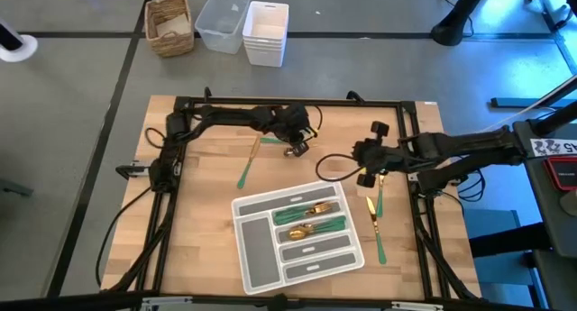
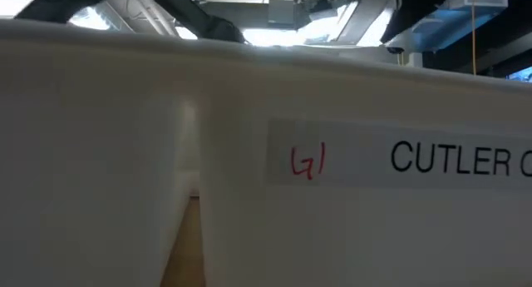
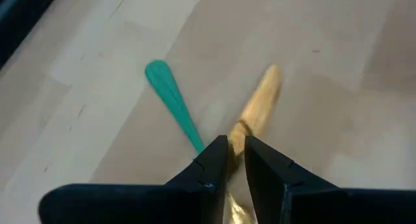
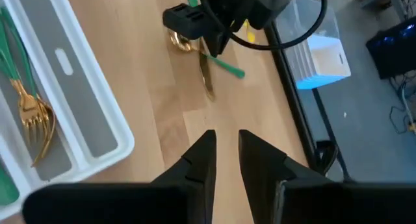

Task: Sort silverware
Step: Put the green spoon into the white silverware tray

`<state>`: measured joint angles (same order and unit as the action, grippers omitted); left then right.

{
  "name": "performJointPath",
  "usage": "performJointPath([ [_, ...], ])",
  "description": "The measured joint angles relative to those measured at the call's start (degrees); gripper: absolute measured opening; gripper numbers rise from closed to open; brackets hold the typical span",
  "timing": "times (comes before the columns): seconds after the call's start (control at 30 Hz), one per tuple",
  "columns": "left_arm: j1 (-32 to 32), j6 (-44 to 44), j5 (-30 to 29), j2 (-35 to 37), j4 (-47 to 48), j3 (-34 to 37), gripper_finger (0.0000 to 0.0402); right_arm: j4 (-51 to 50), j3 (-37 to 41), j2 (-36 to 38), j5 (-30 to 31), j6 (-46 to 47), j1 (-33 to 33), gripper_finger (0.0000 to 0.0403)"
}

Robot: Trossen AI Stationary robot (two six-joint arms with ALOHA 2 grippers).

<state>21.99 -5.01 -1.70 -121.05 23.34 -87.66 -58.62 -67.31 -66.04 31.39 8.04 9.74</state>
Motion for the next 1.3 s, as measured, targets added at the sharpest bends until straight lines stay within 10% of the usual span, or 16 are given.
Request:
performJointPath([
  [0.57, 0.41, 0.52, -2.81, -4.23, 3.06, -3.41, 0.0045, 3.72, 18.84, 5.26, -0.09, 10.88, 0.00, 0.0067],
  [1.3, -0.17, -0.95, -4.64, -5.08, 5.63, -3.41, 0.0045, 6.34, 19.98, 5.25, -0.52, 11.20, -0.01, 0.0067],
])
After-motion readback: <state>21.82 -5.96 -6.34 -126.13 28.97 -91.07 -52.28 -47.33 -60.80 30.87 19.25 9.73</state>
